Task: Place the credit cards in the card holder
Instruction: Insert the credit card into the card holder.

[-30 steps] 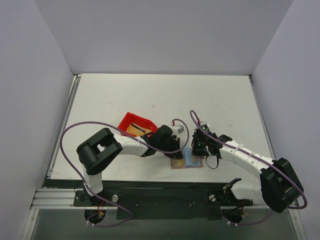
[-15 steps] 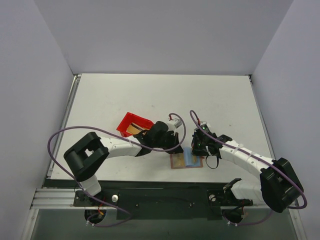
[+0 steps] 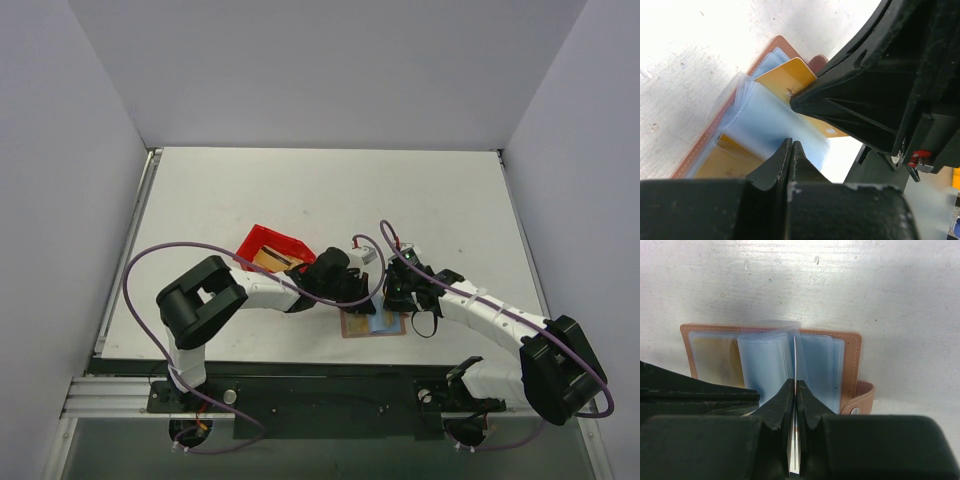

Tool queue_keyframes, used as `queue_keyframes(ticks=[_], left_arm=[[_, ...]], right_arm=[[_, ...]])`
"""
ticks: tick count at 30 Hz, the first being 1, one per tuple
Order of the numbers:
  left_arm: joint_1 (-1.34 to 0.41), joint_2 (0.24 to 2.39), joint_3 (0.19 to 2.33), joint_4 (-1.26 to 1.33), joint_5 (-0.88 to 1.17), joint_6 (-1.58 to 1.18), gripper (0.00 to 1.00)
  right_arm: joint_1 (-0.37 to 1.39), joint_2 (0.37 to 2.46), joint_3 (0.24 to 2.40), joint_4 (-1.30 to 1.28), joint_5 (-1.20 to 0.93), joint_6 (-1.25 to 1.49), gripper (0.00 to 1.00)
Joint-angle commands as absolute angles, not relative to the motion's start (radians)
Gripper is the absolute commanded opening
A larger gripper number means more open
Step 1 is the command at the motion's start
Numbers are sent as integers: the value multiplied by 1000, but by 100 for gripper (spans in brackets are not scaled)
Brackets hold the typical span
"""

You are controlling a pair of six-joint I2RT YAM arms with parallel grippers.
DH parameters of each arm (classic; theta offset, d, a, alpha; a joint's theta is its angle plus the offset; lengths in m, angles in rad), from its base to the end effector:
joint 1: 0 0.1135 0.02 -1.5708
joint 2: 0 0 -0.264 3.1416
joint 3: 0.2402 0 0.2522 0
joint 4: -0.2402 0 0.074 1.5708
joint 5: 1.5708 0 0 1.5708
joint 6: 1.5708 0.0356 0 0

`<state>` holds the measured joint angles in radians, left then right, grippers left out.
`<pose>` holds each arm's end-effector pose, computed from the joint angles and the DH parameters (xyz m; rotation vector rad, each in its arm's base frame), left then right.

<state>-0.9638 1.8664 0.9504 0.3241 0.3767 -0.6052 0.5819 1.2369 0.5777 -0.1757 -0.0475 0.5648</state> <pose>0.2075 -0.3217 0.1485 0.6707 2.3282 -1.2323 0.1974 0.1319 0.1791 -0.0440 2.4881 0.5700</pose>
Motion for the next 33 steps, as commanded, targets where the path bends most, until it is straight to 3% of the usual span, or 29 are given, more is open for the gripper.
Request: queue_keyframes(ticks=[1, 33], left_arm=[[-963, 1873, 985, 327, 393, -566, 0], [-956, 1891, 931, 282, 376, -552, 0]], right_arm=[[578, 1253, 561, -212, -48, 571, 0], [574, 1154, 594, -299, -3, 565, 0]])
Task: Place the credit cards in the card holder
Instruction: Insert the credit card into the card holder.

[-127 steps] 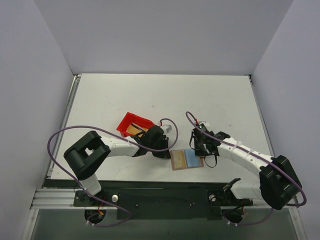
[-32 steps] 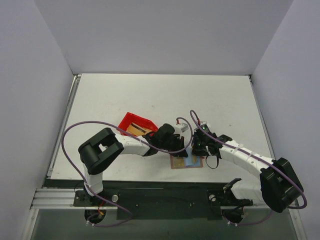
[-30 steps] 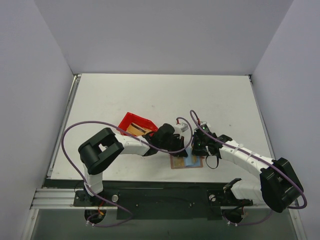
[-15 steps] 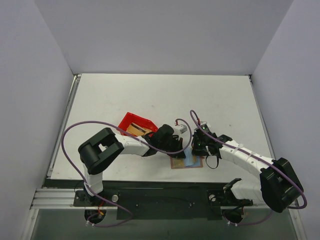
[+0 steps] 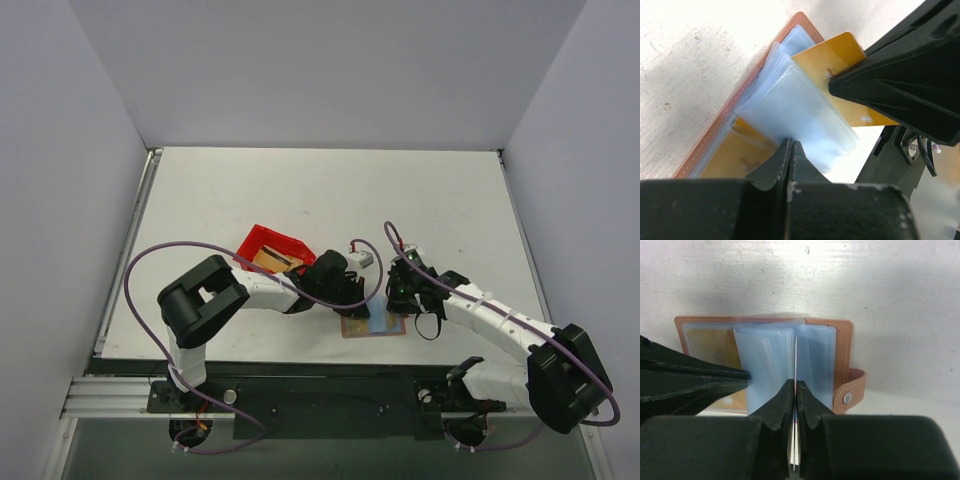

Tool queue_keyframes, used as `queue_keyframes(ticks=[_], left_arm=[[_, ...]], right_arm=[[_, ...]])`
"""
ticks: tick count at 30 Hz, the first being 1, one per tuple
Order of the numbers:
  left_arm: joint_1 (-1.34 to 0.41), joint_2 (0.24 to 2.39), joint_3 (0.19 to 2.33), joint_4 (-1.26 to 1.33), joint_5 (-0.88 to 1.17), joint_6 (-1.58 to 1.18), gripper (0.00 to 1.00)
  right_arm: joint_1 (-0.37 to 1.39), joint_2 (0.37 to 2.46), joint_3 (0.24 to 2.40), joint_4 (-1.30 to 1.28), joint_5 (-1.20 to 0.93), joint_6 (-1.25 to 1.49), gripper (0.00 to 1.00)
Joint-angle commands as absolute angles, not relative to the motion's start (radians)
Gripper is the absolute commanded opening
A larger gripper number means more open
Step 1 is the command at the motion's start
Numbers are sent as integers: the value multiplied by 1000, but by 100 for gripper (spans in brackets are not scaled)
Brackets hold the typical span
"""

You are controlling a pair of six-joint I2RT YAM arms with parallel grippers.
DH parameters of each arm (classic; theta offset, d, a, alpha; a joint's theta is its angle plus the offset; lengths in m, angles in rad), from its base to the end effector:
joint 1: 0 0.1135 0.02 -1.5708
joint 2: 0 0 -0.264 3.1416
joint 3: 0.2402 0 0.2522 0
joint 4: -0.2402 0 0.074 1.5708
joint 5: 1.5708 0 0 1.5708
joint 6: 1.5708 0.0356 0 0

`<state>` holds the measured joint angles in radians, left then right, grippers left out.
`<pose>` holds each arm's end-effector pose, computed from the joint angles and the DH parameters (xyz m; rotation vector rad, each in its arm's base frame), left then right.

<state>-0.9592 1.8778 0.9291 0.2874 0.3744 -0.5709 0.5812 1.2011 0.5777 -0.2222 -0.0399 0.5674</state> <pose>0.2051 -0.3152 0.1353 0.7020 2.3827 -1.1755 0.1925 0.1281 0.1834 -0.0361 2.4966 0.5564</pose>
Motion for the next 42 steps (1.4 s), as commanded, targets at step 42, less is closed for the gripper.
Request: queue_keyframes(ticks=[42], left_arm=[[-956, 1899, 937, 282, 383, -558, 0]], right_arm=[[557, 1154, 591, -261, -92, 531, 0]])
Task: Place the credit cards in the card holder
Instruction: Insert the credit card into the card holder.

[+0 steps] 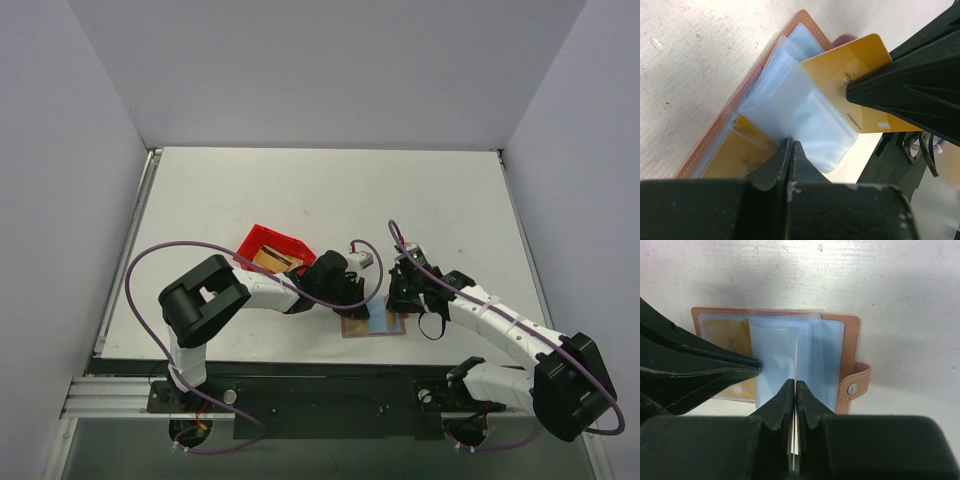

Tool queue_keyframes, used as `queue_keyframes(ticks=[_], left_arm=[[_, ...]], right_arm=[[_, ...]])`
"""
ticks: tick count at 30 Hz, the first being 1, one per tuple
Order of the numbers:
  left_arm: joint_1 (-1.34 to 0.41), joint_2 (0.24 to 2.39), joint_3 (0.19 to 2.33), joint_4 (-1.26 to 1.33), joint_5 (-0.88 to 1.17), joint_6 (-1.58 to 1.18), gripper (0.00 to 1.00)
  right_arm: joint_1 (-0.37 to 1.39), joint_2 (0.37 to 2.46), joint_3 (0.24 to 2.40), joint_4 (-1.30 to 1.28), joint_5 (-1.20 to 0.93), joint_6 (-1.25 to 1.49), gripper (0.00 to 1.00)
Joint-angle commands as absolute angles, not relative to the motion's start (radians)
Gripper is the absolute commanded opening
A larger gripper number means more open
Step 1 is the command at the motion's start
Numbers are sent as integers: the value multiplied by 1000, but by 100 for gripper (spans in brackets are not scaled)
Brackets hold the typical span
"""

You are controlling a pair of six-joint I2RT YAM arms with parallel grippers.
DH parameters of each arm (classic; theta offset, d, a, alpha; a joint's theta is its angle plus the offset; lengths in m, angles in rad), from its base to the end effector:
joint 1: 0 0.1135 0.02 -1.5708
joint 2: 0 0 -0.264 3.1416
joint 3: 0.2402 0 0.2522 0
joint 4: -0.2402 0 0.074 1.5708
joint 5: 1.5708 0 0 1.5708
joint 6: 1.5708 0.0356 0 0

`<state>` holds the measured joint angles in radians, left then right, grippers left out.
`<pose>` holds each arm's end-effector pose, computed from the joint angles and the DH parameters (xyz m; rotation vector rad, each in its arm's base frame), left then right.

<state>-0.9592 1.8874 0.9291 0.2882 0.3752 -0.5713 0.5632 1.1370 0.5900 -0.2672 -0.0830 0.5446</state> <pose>0.2052 -0.3154 0.1319 0.7022 2.3925 -1.1716 0.1883 0.1224 0.1973 -0.0638 2.4721 0.6042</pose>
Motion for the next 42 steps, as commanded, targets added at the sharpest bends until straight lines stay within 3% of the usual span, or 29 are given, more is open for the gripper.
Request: queue_keyframes(ticks=[1, 21, 42], left_arm=[[-954, 1901, 939, 284, 383, -558, 0], [-945, 1896, 928, 291, 390, -569, 0], [-922, 1677, 887, 288, 385, -578, 0]], right_arm=[[558, 1154, 591, -258, -95, 531, 0], [558, 1117, 555, -183, -201, 520, 0], [557, 1095, 554, -124, -244, 565, 0]])
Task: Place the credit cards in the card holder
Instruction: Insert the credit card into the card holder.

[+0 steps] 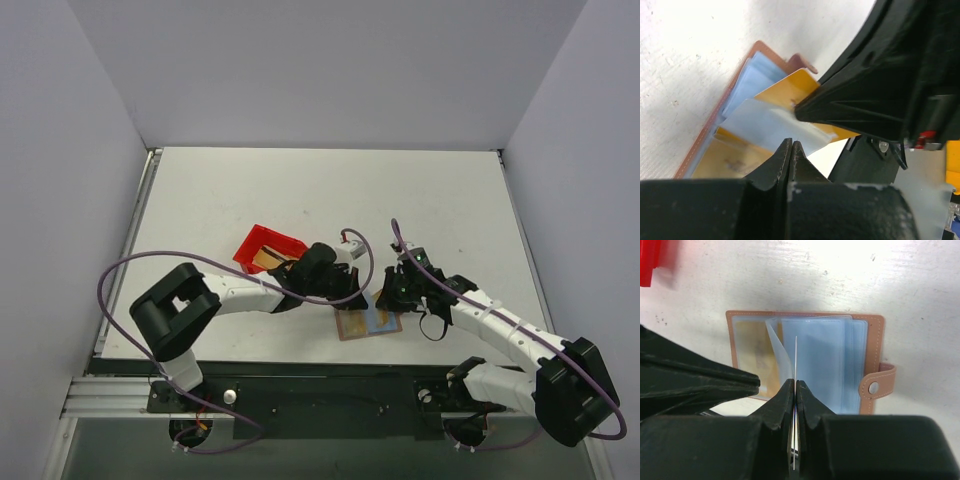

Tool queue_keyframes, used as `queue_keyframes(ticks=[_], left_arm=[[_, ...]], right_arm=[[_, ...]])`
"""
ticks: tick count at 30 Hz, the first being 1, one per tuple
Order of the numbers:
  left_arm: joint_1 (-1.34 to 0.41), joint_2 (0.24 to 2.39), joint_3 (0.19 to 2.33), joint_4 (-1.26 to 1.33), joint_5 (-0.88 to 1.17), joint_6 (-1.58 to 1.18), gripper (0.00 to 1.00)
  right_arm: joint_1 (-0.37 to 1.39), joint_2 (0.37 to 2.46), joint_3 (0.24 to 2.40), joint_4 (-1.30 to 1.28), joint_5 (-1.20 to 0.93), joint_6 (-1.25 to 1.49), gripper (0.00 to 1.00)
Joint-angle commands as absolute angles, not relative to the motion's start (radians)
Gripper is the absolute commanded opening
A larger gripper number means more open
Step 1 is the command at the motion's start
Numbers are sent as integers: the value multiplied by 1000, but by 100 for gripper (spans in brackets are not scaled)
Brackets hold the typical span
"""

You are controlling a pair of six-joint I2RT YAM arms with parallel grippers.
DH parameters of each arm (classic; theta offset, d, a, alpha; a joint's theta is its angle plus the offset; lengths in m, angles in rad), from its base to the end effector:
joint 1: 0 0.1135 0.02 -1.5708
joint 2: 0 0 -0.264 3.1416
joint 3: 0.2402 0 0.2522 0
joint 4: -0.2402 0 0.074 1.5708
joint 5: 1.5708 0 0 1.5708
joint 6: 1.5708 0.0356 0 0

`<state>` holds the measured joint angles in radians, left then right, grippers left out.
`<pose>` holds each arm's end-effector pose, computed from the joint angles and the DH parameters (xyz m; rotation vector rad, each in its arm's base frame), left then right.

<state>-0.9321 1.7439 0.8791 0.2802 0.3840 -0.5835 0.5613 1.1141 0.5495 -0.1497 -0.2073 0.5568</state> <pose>0.2035 -0.2964 0.1670 0.6601 2.3095 -1.2197 0.1865 0.1259 0.1988 -0.1194 2.4012 0.7932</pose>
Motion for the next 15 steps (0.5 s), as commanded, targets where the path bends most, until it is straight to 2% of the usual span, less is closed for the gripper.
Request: queue_keyframes(ticks=[1, 15], left_arm=[[-920, 1671, 887, 284, 385, -577, 0], [-798, 1542, 782, 290, 376, -611, 0]], right_arm=[[555, 1095, 554, -118, -255, 561, 0], [565, 1170, 554, -9, -483, 541, 0]])
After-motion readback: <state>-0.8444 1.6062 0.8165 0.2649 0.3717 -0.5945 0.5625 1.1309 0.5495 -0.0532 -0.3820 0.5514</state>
